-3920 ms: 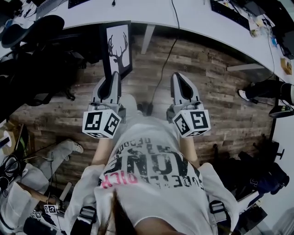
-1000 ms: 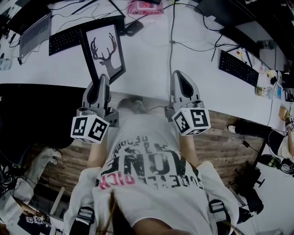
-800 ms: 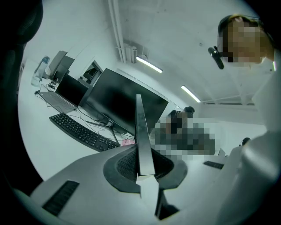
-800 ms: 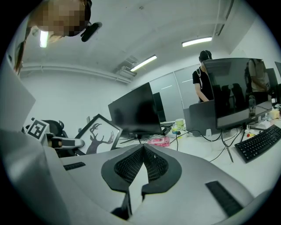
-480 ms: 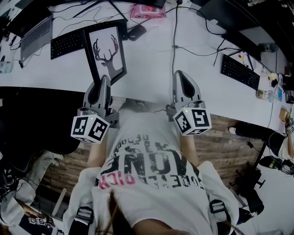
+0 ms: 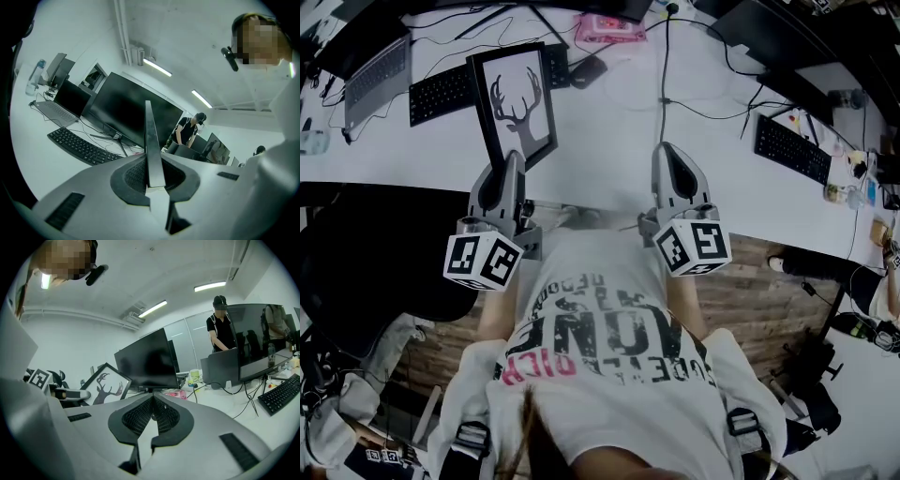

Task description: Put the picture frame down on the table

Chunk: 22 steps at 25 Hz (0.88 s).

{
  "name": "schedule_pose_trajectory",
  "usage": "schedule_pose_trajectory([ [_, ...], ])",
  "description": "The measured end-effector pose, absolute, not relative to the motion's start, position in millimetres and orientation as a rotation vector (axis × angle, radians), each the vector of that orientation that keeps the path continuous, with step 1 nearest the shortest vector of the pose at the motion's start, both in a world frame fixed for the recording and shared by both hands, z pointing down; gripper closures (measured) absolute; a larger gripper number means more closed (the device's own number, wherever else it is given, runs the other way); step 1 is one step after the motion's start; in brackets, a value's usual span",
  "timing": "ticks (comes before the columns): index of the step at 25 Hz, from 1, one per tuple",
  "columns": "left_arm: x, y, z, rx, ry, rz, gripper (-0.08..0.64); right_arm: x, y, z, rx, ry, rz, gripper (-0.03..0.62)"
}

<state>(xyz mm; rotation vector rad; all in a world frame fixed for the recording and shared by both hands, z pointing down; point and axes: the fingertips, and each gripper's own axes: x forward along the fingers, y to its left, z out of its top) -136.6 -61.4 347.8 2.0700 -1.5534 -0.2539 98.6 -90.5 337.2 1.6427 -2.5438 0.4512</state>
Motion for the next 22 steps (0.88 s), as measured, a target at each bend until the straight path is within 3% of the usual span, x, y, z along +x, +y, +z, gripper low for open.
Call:
schedule_pose_trajectory([
  [22, -137.1, -60.5, 350.5, 2.049, -1.553, -0.25, 0.532, 105.7, -89.0, 337.8, 1.67, -2.531, 0.461, 0.594],
])
